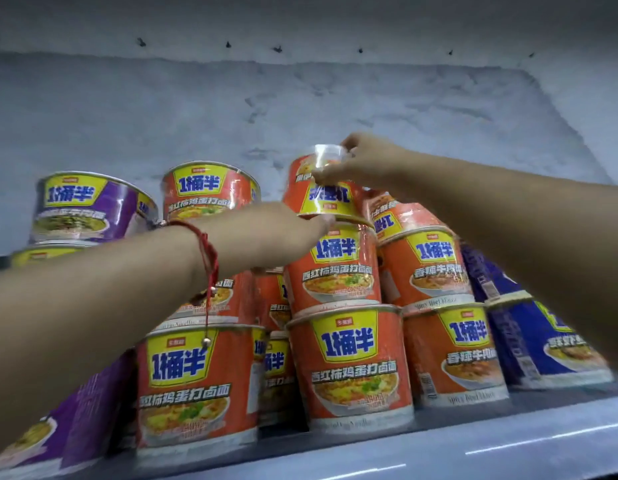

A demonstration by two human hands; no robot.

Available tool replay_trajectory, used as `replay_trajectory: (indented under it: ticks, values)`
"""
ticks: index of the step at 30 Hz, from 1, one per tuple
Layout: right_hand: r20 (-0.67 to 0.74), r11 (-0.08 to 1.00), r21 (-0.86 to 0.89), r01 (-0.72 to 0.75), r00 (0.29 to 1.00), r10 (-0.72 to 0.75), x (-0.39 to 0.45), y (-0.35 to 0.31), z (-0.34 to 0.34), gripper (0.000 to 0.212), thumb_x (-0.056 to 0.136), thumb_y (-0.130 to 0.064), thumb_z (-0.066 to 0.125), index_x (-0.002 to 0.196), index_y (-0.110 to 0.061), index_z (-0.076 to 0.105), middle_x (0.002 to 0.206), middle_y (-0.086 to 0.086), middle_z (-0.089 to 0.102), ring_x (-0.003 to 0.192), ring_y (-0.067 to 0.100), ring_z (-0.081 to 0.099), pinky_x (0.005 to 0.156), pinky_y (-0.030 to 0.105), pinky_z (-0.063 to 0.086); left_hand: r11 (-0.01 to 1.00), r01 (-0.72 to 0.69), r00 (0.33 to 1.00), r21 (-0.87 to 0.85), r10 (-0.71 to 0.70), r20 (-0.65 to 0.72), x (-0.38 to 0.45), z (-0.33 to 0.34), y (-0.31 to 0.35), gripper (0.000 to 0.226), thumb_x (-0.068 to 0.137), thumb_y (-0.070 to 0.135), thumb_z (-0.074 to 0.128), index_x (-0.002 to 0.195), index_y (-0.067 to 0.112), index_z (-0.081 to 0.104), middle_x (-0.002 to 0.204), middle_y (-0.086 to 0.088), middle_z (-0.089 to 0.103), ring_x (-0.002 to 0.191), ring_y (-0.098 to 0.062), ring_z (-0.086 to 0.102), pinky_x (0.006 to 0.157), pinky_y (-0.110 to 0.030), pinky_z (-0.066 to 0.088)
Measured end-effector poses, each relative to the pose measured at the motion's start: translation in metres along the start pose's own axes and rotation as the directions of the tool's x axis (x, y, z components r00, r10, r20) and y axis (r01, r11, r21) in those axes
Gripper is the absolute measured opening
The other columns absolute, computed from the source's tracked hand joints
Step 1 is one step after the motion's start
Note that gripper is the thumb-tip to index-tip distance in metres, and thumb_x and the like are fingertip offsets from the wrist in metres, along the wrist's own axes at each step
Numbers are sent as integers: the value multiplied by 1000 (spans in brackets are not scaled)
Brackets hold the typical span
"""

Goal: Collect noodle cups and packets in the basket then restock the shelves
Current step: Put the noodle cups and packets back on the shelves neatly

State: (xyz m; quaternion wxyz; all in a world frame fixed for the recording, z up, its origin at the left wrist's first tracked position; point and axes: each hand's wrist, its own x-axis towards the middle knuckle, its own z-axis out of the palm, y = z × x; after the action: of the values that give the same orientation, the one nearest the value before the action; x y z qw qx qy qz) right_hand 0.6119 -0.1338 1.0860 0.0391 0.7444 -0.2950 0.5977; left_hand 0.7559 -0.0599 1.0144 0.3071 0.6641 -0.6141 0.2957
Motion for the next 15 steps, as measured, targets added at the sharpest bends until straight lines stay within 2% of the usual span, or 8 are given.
replay_trajectory:
  ticks: [3, 5, 6, 8, 10, 12, 14, 15]
  values:
    - [-188, 954, 296, 41, 982, 16, -7, -1, -13, 61, 74, -39, 84, 117, -16, 47, 110, 5, 63, 89, 17, 65, 65, 31, 53, 997, -72, 983, -39, 65, -171, 3, -10, 9, 72, 91, 75, 23, 91, 14, 61, 94, -6, 62, 77, -21, 53, 67, -30, 40]
    - [-259, 833, 551, 43, 958, 122, -14, -8, -17, 58, 78, -40, 80, 119, -12, 49, 107, 5, 66, 81, 14, 67, 55, 26, 51, 972, -121, 975, -202, 78, -209, 8, -20, 20, 72, 89, 77, 26, 87, 13, 58, 98, -9, 60, 82, -24, 54, 75, -33, 43]
    - [-225, 746, 666, 17, 958, 180, -17, -11, -18, 59, 81, -43, 77, 122, -11, 52, 106, 6, 68, 80, 15, 68, 57, 28, 54, 930, -170, 968, -327, 95, -233, 15, -24, 26, 69, 87, 78, 31, 96, 15, 60, 105, -7, 60, 87, -24, 55, 78, -36, 46]
    - [-61, 622, 776, -105, 969, 239, -28, -19, -17, 52, 87, -52, 66, 121, -13, 57, 97, 5, 67, 83, 20, 66, 81, 41, 54, 801, -273, 945, -532, 121, -303, 24, -32, 37, 69, 83, 78, 43, 132, 30, 48, 121, 1, 56, 98, -21, 52, 78, -38, 46]
    - [97, 649, 716, -258, 957, 273, -39, -19, -15, 49, 90, -61, 54, 110, -17, 60, 92, 6, 63, 84, 25, 59, 102, 49, 40, 717, -293, 940, -633, 93, -330, 32, -40, 39, 69, 80, 76, 52, 134, 35, 41, 115, 6, 54, 94, -16, 52, 73, -36, 42]
    - [195, 757, 570, -320, 947, 254, -46, -11, -14, 56, 91, -66, 45, 114, -17, 61, 105, 11, 67, 81, 25, 58, 111, 51, 31, 722, -289, 941, -629, 94, -325, 41, -48, 34, 52, 81, 71, 57, 116, 33, 51, 104, 6, 62, 88, -14, 57, 71, -34, 46]
    - [250, 840, 440, -319, 941, 227, -50, -4, -14, 60, 94, -64, 42, 122, -13, 58, 116, 12, 66, 91, 24, 63, 110, 48, 36, 752, -245, 955, -612, 77, -287, 53, -50, 27, 51, 79, 66, 65, 113, 29, 57, 104, -2, 68, 94, -23, 63, 81, -42, 52]
    - [254, 872, 373, -318, 939, 233, -53, -2, -15, 57, 95, -62, 44, 120, -12, 57, 113, 9, 66, 90, 21, 63, 106, 46, 41, 756, -210, 963, -620, 52, -264, 59, -49, 26, 52, 78, 62, 69, 114, 26, 58, 105, -4, 69, 96, -26, 65, 85, -45, 52]
